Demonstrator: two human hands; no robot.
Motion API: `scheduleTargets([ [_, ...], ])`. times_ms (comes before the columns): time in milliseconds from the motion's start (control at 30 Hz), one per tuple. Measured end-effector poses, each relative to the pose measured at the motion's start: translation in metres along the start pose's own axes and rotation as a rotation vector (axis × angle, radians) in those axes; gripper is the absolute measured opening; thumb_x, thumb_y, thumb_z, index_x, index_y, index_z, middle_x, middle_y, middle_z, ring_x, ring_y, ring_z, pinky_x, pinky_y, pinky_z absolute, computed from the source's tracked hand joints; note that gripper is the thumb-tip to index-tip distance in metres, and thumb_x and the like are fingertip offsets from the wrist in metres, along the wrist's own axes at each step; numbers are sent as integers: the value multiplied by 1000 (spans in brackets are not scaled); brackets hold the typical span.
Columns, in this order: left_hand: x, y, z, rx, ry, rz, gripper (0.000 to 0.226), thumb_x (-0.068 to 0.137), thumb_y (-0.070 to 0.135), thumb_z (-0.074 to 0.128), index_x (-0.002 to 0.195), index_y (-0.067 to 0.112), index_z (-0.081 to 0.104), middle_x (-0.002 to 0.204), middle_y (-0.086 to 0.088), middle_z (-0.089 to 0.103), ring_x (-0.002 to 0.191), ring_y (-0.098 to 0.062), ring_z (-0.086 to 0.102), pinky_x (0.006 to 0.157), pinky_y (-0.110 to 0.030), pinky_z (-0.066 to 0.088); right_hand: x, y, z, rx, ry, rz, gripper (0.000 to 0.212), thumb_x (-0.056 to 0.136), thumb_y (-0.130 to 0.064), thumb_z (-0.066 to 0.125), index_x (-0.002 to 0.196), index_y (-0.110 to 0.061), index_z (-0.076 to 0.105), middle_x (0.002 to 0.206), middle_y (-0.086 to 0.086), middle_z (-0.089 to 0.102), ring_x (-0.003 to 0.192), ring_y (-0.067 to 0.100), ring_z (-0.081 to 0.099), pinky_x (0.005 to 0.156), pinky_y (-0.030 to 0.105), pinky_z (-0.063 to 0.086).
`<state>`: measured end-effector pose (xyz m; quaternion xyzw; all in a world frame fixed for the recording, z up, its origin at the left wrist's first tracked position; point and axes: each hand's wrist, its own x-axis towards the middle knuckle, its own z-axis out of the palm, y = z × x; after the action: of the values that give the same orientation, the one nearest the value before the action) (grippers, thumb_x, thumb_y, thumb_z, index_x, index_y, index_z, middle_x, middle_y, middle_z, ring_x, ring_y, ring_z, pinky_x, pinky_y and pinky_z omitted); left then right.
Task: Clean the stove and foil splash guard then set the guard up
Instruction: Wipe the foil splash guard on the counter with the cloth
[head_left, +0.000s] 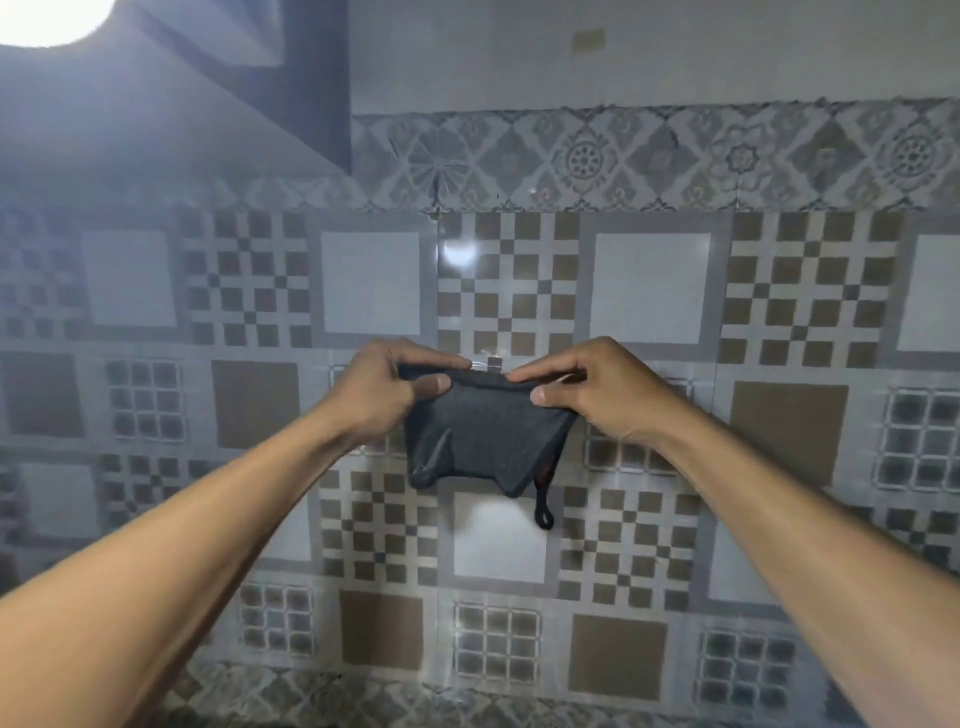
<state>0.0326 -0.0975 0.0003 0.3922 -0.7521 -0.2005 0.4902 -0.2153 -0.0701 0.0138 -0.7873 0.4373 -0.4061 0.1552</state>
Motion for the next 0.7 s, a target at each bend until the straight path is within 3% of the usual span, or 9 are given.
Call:
scheduleTargets([
  [133,25,-10,8,283,73,163,28,92,8,67,109,27,78,103,6,65,103,-15,59,92,-28,52,21,9,8,-375,136,-152,29,94,-8,64,117,-23,73,111,-6,67,100,9,60,85,14,45],
  [200,31,-15,14,395,116,241,26,89,13,69,111,24,77,99,5,60,99,-16,57,90,-28,52,28,14,14,-534,114,-220,25,97,-9,60,117,-17,72,107,0,63,97,18,60,82,26,49],
  [300,28,-26,21,474,142,301,26,87,25,70,112,23,77,99,2,57,95,-19,56,83,-31,54,28,25,19,-702,134,-266,16,101,-27,53,100,-13,61,94,4,58,85,24,56,63,34,39],
  [400,16,-39,26,537,130,334,28,89,26,69,116,26,75,99,0,56,92,-21,56,80,-41,55,21,40,29,-763,126,-268,29,99,-16,51,124,-20,65,110,7,56,91,27,56,74,42,49],
  [467,9,-43,30,512,121,309,31,91,19,67,121,26,72,97,1,55,91,-19,57,82,-42,55,16,46,33,-689,114,-254,35,100,-15,54,133,-21,61,109,5,55,94,27,56,77,43,52],
  [567,7,-39,32,505,115,251,33,93,16,65,123,27,71,95,6,54,93,-15,56,87,-41,53,13,42,35,-683,108,-232,39,101,-19,53,140,-21,55,114,3,58,106,25,53,87,41,49],
  [700,0,-25,30,561,84,178,35,94,33,60,129,32,64,106,6,55,105,-19,57,91,-40,51,5,33,27,-627,108,-170,40,103,-23,50,143,-21,52,126,1,57,115,22,51,97,36,45],
])
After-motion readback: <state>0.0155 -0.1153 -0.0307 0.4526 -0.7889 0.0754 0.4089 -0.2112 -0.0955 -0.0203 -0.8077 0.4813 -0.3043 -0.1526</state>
